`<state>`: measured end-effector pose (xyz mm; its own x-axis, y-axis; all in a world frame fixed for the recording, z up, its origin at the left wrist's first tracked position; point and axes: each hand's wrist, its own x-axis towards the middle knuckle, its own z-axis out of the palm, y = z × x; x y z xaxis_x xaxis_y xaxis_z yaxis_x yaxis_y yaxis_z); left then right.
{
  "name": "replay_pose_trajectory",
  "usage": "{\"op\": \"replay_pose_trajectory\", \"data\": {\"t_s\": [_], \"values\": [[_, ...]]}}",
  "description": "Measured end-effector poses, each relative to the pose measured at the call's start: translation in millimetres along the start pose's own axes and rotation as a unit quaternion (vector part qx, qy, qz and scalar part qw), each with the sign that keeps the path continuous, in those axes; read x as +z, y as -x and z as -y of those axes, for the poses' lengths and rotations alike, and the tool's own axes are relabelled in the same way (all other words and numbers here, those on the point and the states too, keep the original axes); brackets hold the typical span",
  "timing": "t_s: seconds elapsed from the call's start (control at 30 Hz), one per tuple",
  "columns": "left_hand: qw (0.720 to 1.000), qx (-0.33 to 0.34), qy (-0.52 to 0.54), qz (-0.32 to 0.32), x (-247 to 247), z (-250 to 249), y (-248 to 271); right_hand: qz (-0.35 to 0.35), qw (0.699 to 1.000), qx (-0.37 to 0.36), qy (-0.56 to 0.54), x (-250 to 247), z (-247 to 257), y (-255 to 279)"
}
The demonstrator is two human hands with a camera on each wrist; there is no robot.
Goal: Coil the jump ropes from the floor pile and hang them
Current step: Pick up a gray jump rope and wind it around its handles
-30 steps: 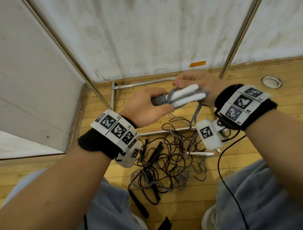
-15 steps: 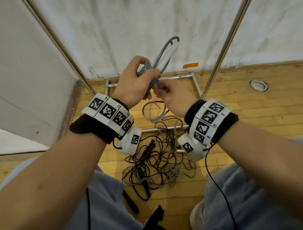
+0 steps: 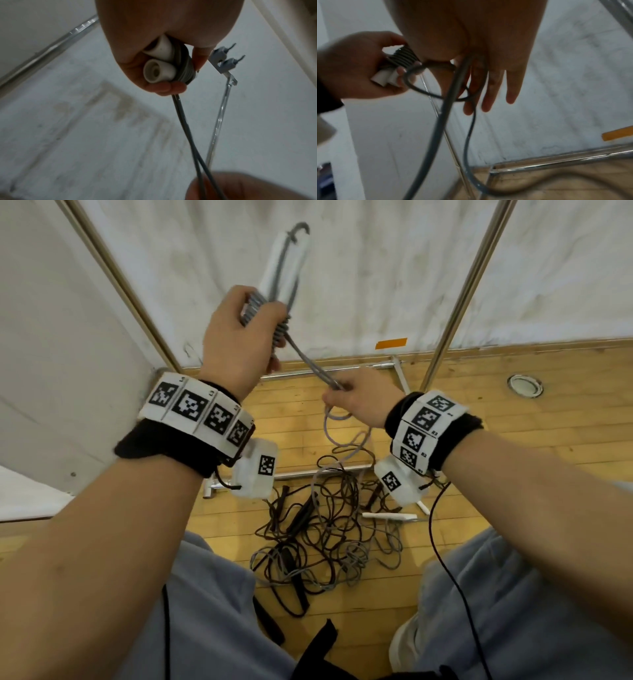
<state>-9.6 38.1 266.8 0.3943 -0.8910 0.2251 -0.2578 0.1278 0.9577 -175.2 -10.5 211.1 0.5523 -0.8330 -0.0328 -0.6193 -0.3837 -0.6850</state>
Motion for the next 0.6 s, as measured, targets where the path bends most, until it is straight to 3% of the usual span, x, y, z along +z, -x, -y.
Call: {"op": "replay_pose_trajectory", "data": {"t_s": [0.1,0.2,0.3,0.37,0.4,0.5,0.6], "values": [[0.997,0.009,-0.053,-0.056,-11,5,-6,0.027,0.998,0.064,0.008,3,-19,2],[0.988,0.012,-0.141,-0.069,-13,15,-6,0.054,0.984,0.168,0.022,-4,-27,0],[0.981,-0.018,-0.191,-0.037,-9,21,-4,-0.009,0.972,0.206,0.109,-9,-24,-5],[0.98,-0.031,-0.195,0.003,-2,22,0,-0.076,0.974,0.159,0.139,-6,-14,-3],[0.982,-0.035,-0.183,0.018,2,21,1,-0.094,0.983,0.117,0.104,-2,-6,-1],[0.99,-0.052,-0.117,0.061,12,13,6,-0.045,0.998,0.03,-0.032,15,18,7],[0.992,-0.048,-0.071,0.094,15,8,8,-0.033,0.982,0.011,-0.188,26,33,11]]}}
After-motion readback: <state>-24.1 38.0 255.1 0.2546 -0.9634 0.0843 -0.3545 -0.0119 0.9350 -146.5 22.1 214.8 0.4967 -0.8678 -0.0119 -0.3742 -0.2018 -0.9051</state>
